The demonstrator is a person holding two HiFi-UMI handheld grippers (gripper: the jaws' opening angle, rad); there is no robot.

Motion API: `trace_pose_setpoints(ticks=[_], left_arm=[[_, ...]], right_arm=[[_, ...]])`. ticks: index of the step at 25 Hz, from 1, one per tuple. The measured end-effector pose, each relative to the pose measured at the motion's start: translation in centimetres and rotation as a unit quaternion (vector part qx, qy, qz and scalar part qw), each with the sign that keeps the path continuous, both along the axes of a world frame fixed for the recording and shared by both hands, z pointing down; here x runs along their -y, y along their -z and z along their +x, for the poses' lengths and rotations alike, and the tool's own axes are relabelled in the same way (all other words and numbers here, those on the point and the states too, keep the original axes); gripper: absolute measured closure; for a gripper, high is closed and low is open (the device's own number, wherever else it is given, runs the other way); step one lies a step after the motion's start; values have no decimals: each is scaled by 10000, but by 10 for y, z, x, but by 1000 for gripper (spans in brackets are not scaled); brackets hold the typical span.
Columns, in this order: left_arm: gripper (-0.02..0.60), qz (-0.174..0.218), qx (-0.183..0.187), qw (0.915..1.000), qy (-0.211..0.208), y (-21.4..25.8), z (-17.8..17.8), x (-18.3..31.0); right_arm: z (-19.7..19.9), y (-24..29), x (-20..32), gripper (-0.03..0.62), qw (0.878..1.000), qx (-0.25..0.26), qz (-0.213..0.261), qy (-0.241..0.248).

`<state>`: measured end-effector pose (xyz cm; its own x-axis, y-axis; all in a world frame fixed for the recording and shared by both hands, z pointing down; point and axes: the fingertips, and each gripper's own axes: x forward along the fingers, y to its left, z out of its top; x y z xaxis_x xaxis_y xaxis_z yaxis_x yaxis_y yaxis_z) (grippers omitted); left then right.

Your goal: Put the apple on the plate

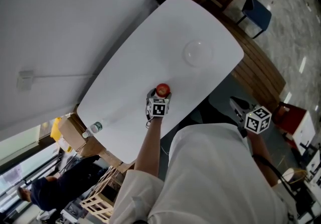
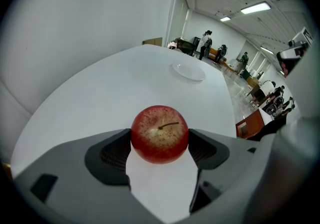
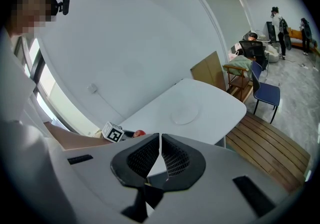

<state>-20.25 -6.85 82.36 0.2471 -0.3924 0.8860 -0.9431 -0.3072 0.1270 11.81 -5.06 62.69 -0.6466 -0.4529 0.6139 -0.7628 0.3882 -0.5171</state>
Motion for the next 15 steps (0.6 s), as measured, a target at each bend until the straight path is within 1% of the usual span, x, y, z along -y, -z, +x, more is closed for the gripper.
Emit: trace_pose_setpoints(ticks=[7, 12, 15], left_arm=[[222, 8, -24, 9998, 174, 10, 0, -1], [222, 98, -137, 9997, 166, 23, 7, 0], [222, 128, -137, 9997, 163, 28, 9, 0]], right_arm=[[1, 1, 12, 556, 9999, 125, 44, 103], [-1, 2, 20, 556, 9995, 231, 75, 191], [-1, 1, 24, 556, 9993, 266, 103, 236]])
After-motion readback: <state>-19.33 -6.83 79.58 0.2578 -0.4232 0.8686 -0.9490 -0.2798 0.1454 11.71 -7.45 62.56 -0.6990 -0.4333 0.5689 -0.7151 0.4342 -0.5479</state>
